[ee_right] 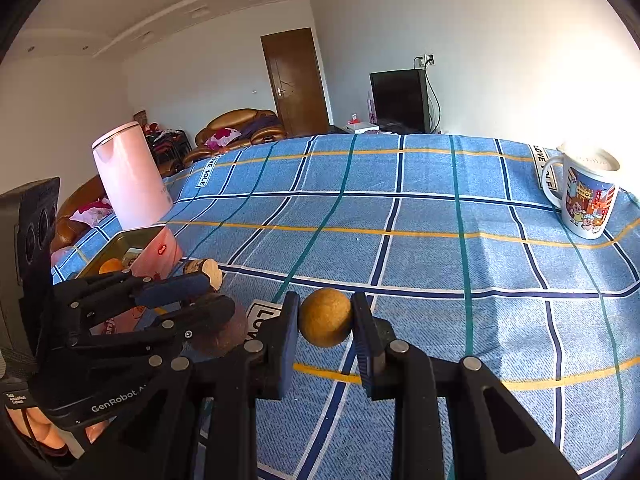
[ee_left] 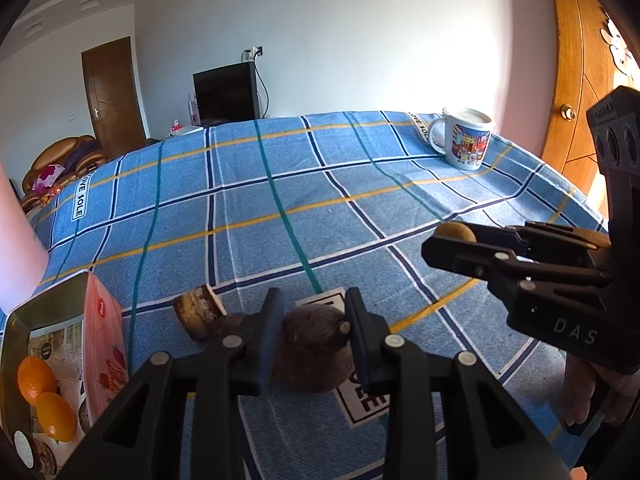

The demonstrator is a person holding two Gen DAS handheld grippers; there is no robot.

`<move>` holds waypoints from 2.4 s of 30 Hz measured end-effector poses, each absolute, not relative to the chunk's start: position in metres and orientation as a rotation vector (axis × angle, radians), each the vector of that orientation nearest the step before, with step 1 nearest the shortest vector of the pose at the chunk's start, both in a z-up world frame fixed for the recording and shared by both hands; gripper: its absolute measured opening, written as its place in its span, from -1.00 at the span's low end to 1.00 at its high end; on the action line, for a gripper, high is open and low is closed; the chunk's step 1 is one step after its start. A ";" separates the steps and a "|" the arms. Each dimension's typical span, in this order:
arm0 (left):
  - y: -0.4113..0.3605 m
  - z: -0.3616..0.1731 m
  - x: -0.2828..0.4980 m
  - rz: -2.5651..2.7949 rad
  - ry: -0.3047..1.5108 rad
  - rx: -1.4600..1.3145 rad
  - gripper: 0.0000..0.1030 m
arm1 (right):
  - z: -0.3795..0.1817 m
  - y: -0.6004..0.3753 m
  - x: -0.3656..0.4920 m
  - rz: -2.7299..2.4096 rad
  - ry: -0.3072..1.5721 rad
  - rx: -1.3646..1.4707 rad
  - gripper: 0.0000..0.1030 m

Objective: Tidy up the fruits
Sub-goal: 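Grasp a tan round fruit with right tool while left tool grasps a brown fruit, then carry tan fruit into tin box with right tool while left tool drops brown fruit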

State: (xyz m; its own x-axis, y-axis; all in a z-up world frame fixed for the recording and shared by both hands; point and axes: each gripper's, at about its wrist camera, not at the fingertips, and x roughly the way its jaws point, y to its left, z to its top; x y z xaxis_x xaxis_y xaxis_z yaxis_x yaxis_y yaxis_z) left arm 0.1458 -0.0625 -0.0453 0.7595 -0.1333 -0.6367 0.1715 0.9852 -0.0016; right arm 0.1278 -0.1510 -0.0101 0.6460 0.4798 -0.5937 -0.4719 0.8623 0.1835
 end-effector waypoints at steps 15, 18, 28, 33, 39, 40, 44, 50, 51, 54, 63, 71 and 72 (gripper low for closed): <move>-0.081 -0.064 0.156 -0.171 0.806 0.166 0.19 | -0.010 -0.149 0.128 0.540 0.690 0.007 -0.47; -0.074 -0.061 0.155 -0.159 0.797 0.143 0.01 | -0.010 -0.150 0.128 0.543 0.687 0.014 -0.46; -0.066 -0.048 0.139 -0.172 0.697 0.088 0.01 | -0.008 -0.153 0.125 0.543 0.660 0.024 -0.46; -0.063 -0.041 0.131 -0.164 0.646 0.076 0.01 | -0.005 -0.155 0.121 0.552 0.634 0.027 -0.47; -0.061 -0.038 0.124 -0.155 0.611 0.069 0.01 | -0.002 -0.156 0.113 0.559 0.589 0.021 -0.47; -0.061 -0.037 0.123 -0.153 0.605 0.067 0.01 | -0.001 -0.156 0.111 0.558 0.577 0.019 -0.47; -0.057 -0.034 0.115 -0.143 0.569 0.051 0.01 | 0.005 -0.157 0.102 0.558 0.523 0.008 -0.47; -0.047 -0.028 0.106 -0.131 0.517 0.018 0.01 | 0.010 -0.154 0.090 0.547 0.456 -0.028 -0.47; -0.045 -0.028 0.104 -0.131 0.508 0.013 0.01 | 0.011 -0.154 0.088 0.545 0.446 -0.036 -0.47; -0.042 -0.026 0.097 -0.124 0.483 0.012 0.00 | 0.013 -0.151 0.084 0.542 0.424 -0.056 -0.47; -0.032 -0.022 0.088 -0.114 0.433 0.000 0.01 | 0.014 -0.141 0.081 0.547 0.416 -0.075 -0.47; -0.020 -0.021 0.082 -0.110 0.419 -0.016 0.01 | 0.013 -0.122 0.085 0.564 0.433 -0.099 -0.47; -0.019 -0.021 0.082 -0.108 0.418 -0.018 0.01 | 0.014 -0.119 0.086 0.569 0.436 -0.100 -0.47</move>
